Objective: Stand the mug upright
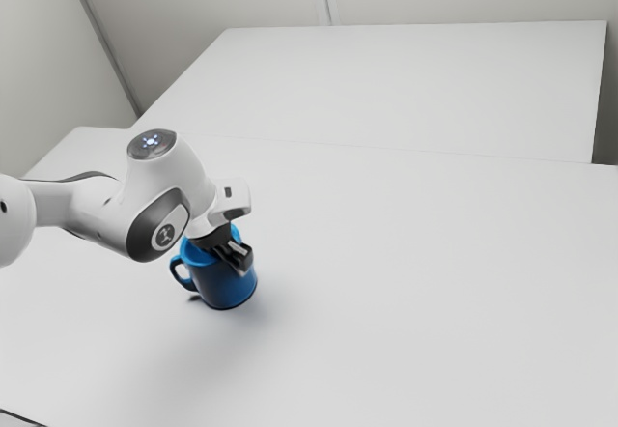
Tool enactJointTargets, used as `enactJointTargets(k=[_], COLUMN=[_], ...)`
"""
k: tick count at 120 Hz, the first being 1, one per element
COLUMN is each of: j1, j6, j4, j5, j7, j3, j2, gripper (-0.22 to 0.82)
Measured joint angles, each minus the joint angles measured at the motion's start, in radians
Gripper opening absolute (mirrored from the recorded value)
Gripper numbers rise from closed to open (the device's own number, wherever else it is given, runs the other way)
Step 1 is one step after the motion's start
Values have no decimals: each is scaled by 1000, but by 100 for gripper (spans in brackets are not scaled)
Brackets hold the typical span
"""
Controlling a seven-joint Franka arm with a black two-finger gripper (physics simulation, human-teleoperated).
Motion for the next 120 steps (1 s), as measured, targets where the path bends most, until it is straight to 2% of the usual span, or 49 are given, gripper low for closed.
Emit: enactJointTargets(k=[20,31,42,58,87,120], j1=[-1,-1,0,2,2,-8], j6=[-21,-66,-166,-332,-609,-825], j4=[24,77,166,297,580,797], j5=[-6,-9,-16,-22,-25,-34], j7=[0,-1,-7,-24,-60,-103], j3=[0,0,0,0,0,-3], j2=[-23,-29,-32,-15,94,164], gripper=[38,46,51,55,59,60])
